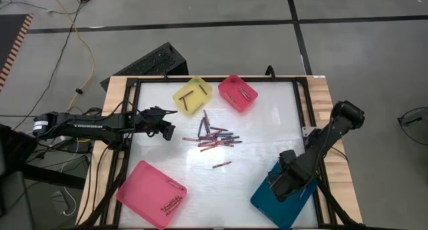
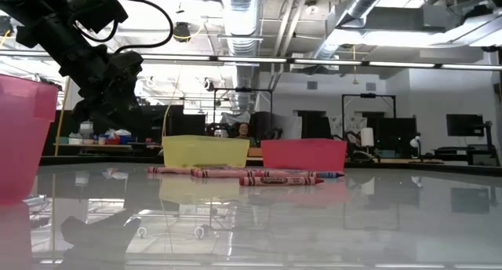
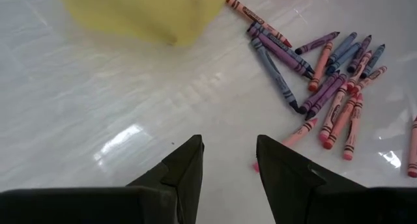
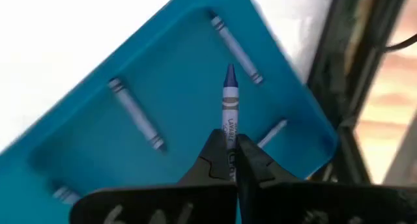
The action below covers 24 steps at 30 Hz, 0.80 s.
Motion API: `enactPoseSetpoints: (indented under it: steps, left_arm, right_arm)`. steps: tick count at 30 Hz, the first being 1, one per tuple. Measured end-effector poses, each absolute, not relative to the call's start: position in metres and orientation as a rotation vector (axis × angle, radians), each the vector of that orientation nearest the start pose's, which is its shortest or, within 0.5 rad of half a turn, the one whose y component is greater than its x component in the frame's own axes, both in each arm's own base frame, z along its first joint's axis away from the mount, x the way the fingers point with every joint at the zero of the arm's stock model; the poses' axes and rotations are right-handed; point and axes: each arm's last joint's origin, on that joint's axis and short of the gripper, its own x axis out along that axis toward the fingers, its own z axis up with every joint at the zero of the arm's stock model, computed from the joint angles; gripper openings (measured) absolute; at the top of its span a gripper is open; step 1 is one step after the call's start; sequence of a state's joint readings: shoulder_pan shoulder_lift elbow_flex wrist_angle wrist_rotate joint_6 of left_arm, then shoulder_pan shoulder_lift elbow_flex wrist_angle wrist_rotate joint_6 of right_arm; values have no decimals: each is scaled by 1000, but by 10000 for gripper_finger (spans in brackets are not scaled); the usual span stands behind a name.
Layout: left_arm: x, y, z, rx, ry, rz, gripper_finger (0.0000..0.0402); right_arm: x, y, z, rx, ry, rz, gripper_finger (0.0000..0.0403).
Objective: Sort crayons
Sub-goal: Put the blue crayon into the blue bin
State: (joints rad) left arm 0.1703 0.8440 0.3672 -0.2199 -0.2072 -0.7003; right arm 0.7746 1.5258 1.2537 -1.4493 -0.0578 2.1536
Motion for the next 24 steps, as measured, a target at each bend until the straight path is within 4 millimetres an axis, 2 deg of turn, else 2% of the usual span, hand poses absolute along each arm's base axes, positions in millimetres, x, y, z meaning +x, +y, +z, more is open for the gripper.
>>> enactPoseSetpoints:
  steps: [9,17,20,24]
  left_arm:
    - [160,34,180,-640,545,595,133]
    - [160,34,180,-625,549,590,133]
    - [160,34,180,-625,548,591,133]
    - [160,34,180,-625,548,592,133]
  right_arm:
    - [190,198,217,783,1387,-1313,6]
    - [204,221,171,744,1392,-1318,6]
    - [207,224,161,750,1391,-1313,6]
    - [208,225,159,753,1385,-1308,6]
